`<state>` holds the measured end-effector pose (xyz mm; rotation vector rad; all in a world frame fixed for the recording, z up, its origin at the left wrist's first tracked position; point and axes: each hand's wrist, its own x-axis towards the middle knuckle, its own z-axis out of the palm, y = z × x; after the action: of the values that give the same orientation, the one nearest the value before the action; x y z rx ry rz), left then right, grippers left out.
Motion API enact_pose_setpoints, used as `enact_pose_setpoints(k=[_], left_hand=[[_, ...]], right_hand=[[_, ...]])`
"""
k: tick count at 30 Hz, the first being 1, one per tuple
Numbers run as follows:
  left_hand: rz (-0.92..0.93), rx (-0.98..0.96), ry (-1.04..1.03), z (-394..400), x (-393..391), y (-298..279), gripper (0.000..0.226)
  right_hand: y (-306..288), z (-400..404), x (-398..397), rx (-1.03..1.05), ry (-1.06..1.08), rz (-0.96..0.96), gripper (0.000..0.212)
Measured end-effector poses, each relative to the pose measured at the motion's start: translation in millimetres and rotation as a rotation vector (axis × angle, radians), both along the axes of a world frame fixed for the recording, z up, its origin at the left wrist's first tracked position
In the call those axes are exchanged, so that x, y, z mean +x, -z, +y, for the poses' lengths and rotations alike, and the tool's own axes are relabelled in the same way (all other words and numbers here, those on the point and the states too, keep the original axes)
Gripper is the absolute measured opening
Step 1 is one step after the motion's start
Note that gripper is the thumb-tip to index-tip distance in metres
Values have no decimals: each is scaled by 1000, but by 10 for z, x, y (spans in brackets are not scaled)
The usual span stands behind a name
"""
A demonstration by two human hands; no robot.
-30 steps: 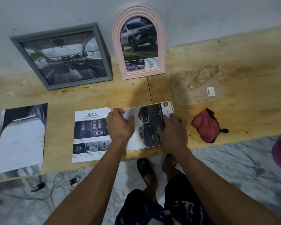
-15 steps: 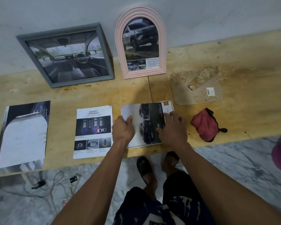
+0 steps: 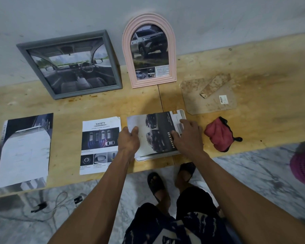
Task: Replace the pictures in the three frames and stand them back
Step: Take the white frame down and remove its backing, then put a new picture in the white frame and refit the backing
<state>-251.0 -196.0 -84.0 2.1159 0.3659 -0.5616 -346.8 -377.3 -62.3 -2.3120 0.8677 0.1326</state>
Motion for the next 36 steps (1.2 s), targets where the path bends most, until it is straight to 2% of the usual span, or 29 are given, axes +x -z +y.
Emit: enact_pose_setpoints(k=[4, 8, 12, 15, 18, 21, 23, 25, 29, 34, 36], left_hand=[[-71, -48, 88, 72, 33, -199, 29], [-198, -52, 254, 173, 49, -466, 27], [-232, -73, 316, 343, 38, -714, 29], [-246, -40, 290, 500, -17, -794, 37], [-225, -54, 150, 671, -151, -874, 35], [-81, -306, -204, 841, -352, -953, 41], [-1, -428, -320, 943, -487, -965, 50], [38, -414, -320, 1007, -624, -928, 41], [-27, -322, -381, 1153, -786, -823, 31], [-95, -246, -421, 1545, -704, -898, 29], [-109, -217, -424, 1799, -573, -926, 31]], right_hand=[[-159, 37, 102, -76, -42, -60, 52], [-362, 76, 295, -155, -237, -92, 54], [-548, 188, 455, -119, -366, -35, 43], [-638, 282, 471, 24, -358, -64, 26], [-647, 353, 431, 125, -344, -108, 16], [-638, 439, 341, 187, -254, -146, 17], [-628, 531, 265, 248, -148, -182, 19], [-607, 676, 214, 331, -55, -181, 20], [-513, 992, 114, 487, 53, -160, 18], [-512, 1390, 138, 546, -16, -20, 3], [-527, 1601, 250, 565, -69, 20, 9]])
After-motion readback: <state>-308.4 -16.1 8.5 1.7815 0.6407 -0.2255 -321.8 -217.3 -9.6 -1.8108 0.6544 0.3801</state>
